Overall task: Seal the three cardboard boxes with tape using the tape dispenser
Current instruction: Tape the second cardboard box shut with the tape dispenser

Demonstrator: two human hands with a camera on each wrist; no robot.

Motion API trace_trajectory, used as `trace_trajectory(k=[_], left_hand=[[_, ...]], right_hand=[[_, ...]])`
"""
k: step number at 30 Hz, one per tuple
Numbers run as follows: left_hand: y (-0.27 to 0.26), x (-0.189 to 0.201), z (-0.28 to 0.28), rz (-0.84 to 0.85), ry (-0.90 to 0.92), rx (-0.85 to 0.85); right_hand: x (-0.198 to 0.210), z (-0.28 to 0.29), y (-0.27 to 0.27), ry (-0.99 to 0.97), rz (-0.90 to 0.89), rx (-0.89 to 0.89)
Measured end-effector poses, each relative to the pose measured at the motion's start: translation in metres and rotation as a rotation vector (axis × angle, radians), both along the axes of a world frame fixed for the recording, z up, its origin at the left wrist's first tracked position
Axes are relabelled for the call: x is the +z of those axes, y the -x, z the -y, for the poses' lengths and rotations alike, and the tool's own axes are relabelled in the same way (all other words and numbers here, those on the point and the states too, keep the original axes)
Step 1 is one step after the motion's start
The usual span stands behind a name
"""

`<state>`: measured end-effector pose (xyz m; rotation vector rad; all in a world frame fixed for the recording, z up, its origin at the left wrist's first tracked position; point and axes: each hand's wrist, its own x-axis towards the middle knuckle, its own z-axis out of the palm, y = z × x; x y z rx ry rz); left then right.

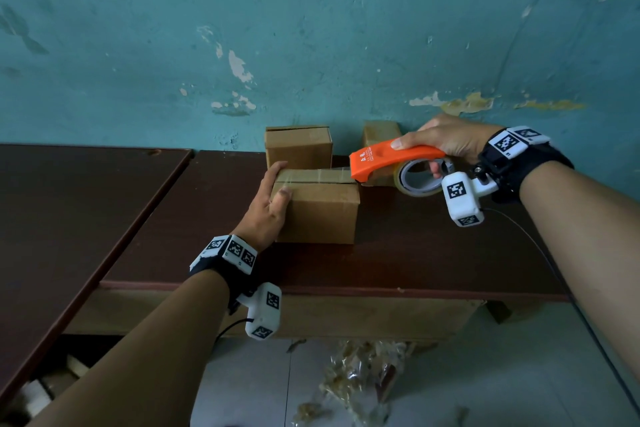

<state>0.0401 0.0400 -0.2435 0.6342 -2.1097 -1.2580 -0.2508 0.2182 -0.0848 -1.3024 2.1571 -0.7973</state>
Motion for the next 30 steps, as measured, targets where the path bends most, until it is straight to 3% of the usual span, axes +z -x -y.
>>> trace_trajectory(k=[30], left_hand=[[0.001,0.002,-0.006,-0.018,-0.007,0.026]], right_hand=[[-0.019,-0.037,0.030,-0.038,0.008,-0.091]])
